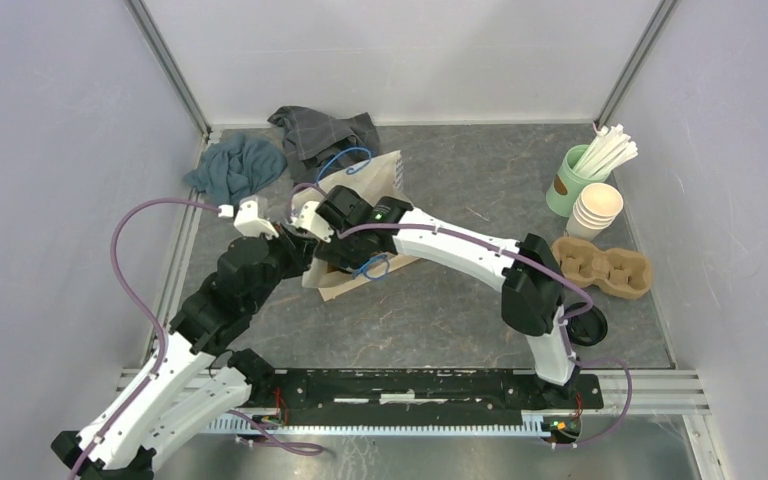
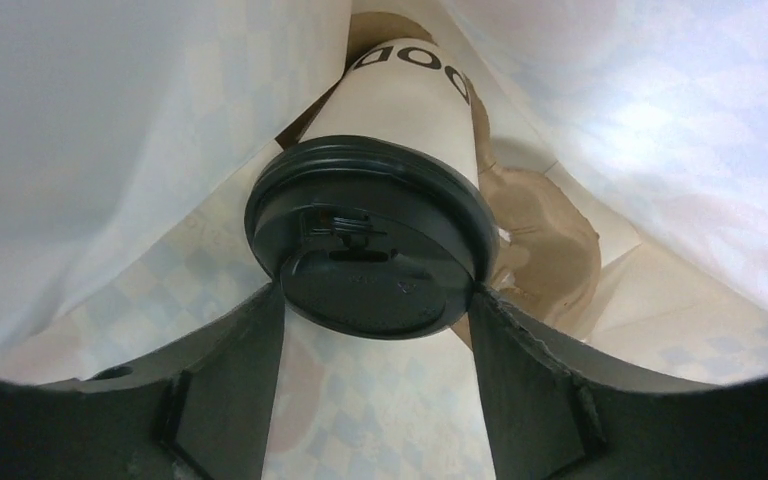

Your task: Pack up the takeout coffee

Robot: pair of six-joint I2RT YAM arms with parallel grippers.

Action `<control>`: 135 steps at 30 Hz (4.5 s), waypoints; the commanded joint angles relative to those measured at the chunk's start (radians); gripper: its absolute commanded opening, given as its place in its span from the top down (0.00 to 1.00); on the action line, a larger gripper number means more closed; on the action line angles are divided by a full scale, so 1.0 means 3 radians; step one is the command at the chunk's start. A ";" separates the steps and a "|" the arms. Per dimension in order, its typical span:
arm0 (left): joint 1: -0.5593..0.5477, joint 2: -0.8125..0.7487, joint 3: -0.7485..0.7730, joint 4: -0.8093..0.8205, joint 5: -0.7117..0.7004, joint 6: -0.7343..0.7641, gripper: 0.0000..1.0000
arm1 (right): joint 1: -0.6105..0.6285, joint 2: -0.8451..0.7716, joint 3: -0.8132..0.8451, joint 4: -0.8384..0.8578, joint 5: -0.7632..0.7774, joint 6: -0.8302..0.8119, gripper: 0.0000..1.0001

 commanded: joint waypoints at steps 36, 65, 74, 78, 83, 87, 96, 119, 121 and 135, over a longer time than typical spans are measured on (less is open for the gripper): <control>-0.0016 -0.0194 0.0239 -0.0600 -0.0478 -0.0049 0.66 | 0.0135 -0.0825 -0.1155 0.1689 -0.0114 0.0944 0.02; -0.0016 -0.0222 0.0162 -0.0452 -0.0155 -0.0046 0.98 | 0.0367 -0.0501 -0.1612 0.3071 0.0658 0.0927 0.02; -0.0016 -0.0225 0.0146 -0.0424 -0.0082 0.0000 0.98 | 0.0374 -0.0413 -0.1628 0.3289 0.0625 0.1008 0.02; -0.0016 -0.0231 0.0128 -0.0413 -0.0069 0.0015 0.98 | 0.0396 -0.0332 -0.1598 0.3238 0.1051 0.1049 0.02; -0.0018 -0.0252 0.0109 -0.0416 -0.0074 0.0026 0.98 | 0.0397 -0.0312 -0.1567 0.3294 0.1143 0.0997 0.02; -0.0016 -0.0271 0.0094 -0.0433 -0.0107 0.0035 0.98 | 0.0392 -0.0343 -0.1574 0.3330 0.1136 0.0969 0.09; -0.0016 -0.0334 0.0058 -0.0519 -0.0204 0.0040 0.98 | 0.0391 -0.0565 -0.1518 0.3119 0.1059 0.0947 0.24; -0.0016 -0.0105 0.0301 -0.0999 -0.0556 -0.0184 0.26 | 0.0268 -0.1094 -0.1543 0.2360 0.0728 0.1196 0.42; -0.0016 0.0021 0.0330 -0.1037 -0.0584 -0.0199 0.27 | 0.0221 -0.1089 -0.1512 0.2334 0.0652 0.1266 0.43; -0.0016 0.0250 0.1376 -0.1445 -0.0740 -0.0061 0.06 | 0.0116 -0.1073 -0.1183 0.2111 0.0437 0.1449 0.44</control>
